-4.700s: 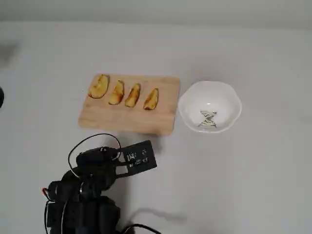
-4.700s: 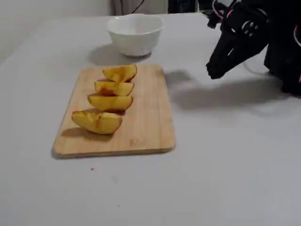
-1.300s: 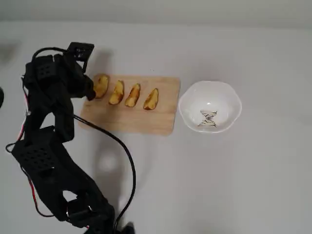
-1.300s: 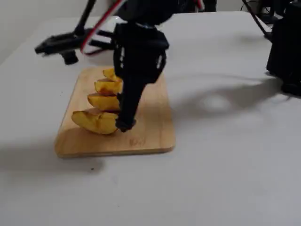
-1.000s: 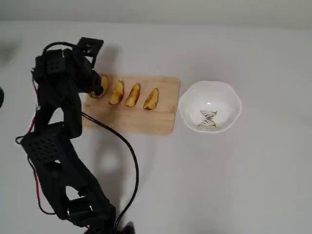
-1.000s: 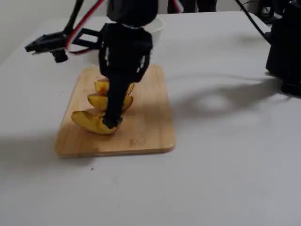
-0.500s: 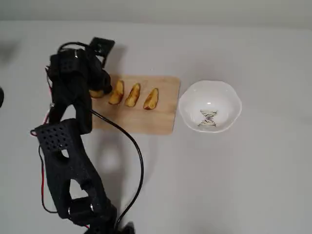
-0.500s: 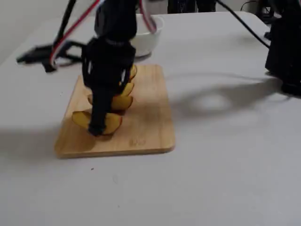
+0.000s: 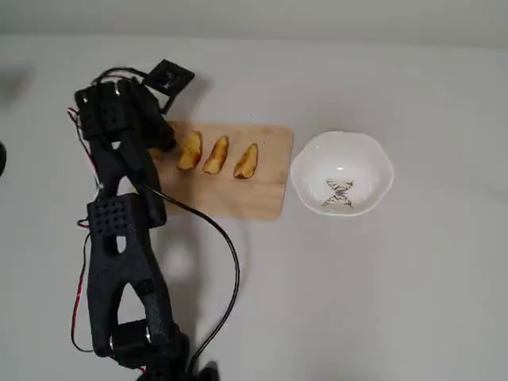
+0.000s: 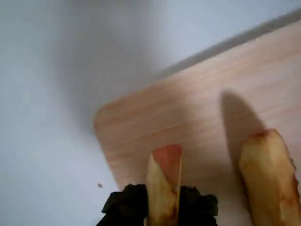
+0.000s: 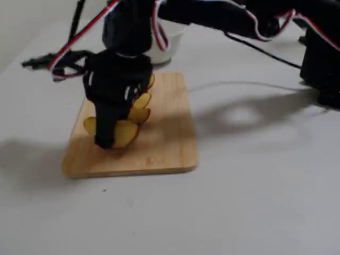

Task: Pick up the leftmost apple slice from the cutting board and place it into the bowl

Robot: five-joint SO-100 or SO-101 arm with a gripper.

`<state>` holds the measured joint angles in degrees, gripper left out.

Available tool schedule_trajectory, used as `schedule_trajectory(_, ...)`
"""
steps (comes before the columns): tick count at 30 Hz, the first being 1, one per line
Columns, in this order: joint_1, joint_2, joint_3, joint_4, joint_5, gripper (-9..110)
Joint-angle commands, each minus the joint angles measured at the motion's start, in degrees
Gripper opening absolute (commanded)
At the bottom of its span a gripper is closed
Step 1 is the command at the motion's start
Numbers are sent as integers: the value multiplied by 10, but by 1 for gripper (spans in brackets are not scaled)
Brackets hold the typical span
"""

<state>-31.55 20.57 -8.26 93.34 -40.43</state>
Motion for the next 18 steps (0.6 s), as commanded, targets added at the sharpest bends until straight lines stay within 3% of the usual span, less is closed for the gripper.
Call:
schedule_trajectory(1, 15, 98, -50, 33, 155, 0)
schedule_trajectory(12, 235, 275, 8, 104, 484, 0)
schedule_trajectory(18, 345, 338, 93, 104, 543, 0)
